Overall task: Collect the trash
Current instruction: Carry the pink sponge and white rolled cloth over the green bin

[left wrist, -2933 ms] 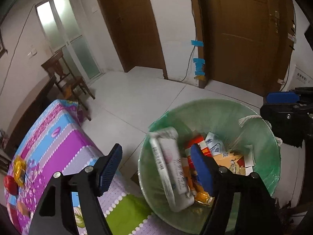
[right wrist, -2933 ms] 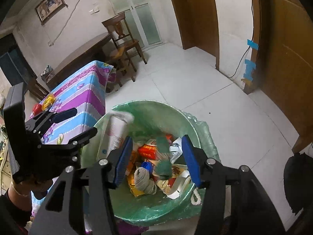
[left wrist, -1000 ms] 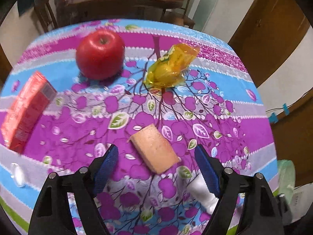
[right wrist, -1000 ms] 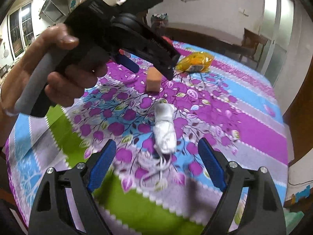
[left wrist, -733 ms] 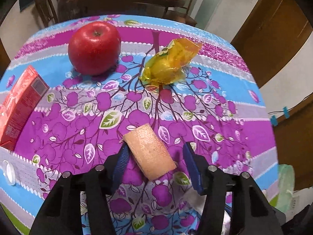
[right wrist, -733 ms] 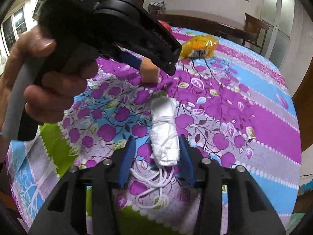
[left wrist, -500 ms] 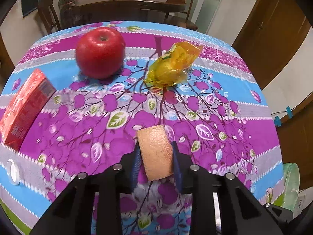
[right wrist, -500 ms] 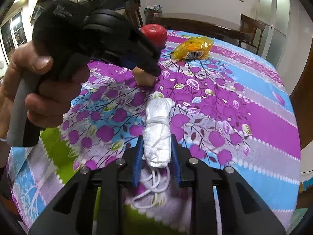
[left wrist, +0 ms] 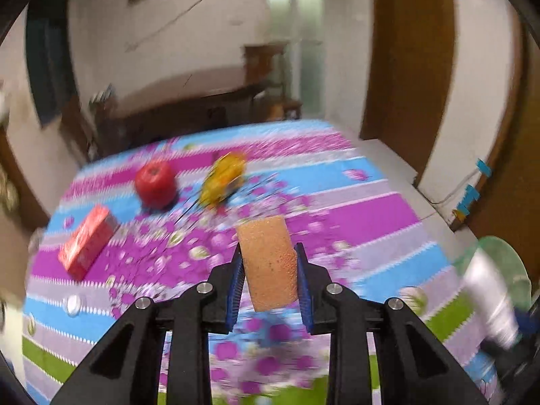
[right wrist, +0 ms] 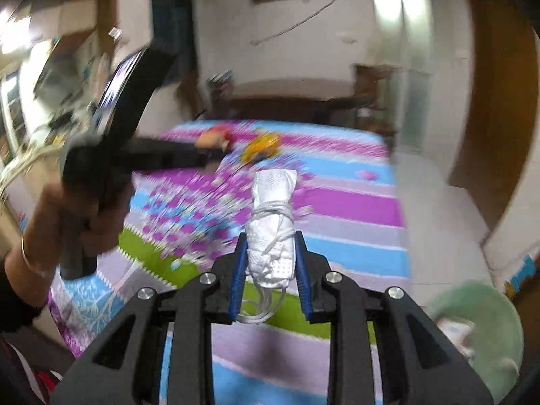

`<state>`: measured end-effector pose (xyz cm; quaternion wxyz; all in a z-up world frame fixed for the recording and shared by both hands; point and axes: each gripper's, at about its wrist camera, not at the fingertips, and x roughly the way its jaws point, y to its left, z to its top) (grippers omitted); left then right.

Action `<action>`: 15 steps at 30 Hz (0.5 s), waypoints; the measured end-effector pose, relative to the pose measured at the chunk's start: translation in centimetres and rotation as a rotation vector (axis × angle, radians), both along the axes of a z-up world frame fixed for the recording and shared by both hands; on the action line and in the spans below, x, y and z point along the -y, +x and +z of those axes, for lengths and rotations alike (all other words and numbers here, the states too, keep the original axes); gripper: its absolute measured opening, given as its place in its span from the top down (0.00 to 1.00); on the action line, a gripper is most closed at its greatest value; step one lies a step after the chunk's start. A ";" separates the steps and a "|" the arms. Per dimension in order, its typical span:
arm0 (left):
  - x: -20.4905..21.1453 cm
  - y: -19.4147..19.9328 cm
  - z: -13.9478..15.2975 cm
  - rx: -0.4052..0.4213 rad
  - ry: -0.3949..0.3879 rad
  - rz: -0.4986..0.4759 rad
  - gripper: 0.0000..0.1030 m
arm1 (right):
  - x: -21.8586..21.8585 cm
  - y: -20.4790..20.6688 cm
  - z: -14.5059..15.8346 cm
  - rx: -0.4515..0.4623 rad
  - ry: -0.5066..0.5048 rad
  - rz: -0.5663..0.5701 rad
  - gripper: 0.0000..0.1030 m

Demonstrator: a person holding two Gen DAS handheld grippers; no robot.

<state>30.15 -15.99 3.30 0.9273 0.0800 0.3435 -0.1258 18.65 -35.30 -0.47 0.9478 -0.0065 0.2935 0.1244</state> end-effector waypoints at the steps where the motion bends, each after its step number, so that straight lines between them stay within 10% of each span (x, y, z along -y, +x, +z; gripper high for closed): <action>1: 1.5 -1.1 0.6 0.024 0.008 -0.031 0.72 | 1.0 -0.7 0.6 0.016 0.006 -0.032 0.76; 15: 19.8 -10.4 3.7 0.178 0.080 -0.325 0.71 | 12.8 -7.7 5.4 0.070 -0.032 -0.412 0.76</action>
